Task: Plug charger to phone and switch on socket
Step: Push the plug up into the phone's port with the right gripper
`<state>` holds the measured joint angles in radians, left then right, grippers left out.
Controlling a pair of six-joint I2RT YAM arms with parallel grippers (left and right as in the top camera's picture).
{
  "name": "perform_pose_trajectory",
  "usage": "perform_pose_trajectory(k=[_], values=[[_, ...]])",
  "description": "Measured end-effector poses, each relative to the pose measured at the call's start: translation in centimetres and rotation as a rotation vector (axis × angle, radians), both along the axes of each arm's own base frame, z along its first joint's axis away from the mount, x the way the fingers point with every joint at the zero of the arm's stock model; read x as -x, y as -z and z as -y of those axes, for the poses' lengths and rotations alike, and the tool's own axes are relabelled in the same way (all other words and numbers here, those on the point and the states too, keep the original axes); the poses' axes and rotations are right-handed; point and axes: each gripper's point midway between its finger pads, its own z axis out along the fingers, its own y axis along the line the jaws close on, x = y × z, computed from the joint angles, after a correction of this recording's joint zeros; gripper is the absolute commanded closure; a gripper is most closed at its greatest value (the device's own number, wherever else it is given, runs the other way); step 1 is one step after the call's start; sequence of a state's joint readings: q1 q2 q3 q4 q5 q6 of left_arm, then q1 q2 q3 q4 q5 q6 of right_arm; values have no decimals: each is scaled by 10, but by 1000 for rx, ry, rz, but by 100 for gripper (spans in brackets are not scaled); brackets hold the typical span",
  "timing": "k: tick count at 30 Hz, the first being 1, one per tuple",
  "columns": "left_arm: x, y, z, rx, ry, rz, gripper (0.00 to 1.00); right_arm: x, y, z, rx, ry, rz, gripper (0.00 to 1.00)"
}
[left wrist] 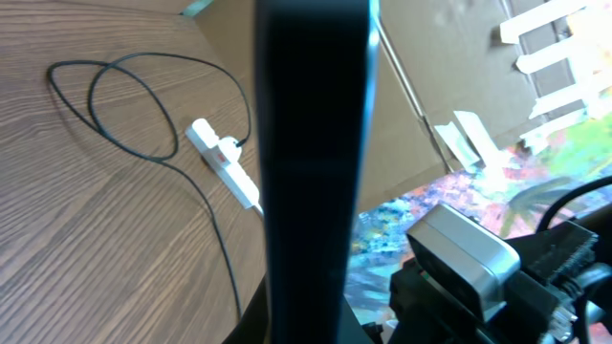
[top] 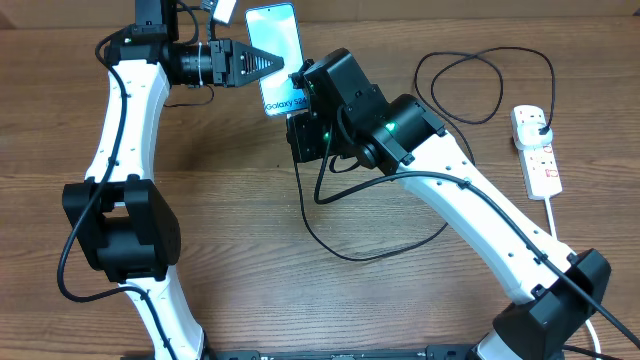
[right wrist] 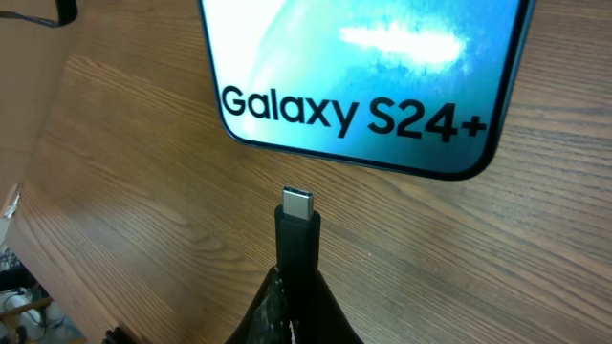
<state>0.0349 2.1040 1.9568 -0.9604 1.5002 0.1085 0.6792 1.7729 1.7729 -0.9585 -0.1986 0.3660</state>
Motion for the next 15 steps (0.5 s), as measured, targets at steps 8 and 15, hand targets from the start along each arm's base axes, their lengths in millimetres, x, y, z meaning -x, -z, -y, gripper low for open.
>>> perform_pose_trajectory(k=[8, 15], values=[[1, -3, 0, 17, 8, 1, 96, 2, 2, 2, 8, 0, -12, 96], [-3, 3, 0, -21, -14, -17, 96, 1, 6, 8, 40, 19, -12, 96]])
